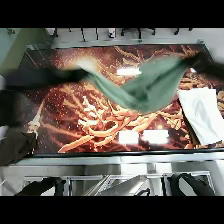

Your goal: Fold the shirts.

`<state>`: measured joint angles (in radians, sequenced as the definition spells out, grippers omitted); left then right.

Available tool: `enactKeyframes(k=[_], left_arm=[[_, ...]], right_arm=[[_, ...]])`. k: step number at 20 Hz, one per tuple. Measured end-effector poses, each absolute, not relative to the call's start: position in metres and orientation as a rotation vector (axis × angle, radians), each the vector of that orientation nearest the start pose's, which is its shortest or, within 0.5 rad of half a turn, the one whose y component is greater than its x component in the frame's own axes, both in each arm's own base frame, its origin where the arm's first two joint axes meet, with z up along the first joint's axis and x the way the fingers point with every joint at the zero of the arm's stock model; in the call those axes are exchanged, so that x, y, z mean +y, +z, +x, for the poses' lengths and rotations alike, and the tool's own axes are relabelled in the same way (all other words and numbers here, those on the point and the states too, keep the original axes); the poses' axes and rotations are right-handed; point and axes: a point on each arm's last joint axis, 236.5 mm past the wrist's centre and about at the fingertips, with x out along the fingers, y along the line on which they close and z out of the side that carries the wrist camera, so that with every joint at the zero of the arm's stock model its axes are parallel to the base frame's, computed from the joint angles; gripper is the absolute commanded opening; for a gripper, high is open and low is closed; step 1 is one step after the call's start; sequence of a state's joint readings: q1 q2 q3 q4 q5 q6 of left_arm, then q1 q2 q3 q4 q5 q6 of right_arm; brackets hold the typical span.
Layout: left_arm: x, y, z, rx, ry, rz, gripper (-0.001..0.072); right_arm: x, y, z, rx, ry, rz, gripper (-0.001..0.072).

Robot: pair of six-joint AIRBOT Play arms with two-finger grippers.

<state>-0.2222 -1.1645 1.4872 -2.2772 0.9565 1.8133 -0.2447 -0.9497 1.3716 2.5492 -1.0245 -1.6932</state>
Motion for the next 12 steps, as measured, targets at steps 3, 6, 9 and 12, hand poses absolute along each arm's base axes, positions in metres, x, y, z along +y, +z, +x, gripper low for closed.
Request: enactKeyframes(k=[3,6,9,12], left_arm=[[-0.135,0.422,0.364,0.206,-0.565,-0.210,0.0016],[-0.076,0.517,0.296,-0.058,-0.390,-0.122,0.0016],[-0.037,0.558,0.248,-0.186,-0.195,-0.041,0.0016],[-0.010,0.558,0.236,-0.187,-0.054,-0.008,0.0016]], right_arm=[[0.068,0.475,0.313,0.080,0.456,0.521,0.0019],[0.078,0.546,0.244,-0.122,0.438,0.408,0.0019],[0.083,0.569,0.212,-0.199,0.408,0.367,0.0019],[0.085,0.574,0.202,-0.213,0.396,0.360,0.0019]])
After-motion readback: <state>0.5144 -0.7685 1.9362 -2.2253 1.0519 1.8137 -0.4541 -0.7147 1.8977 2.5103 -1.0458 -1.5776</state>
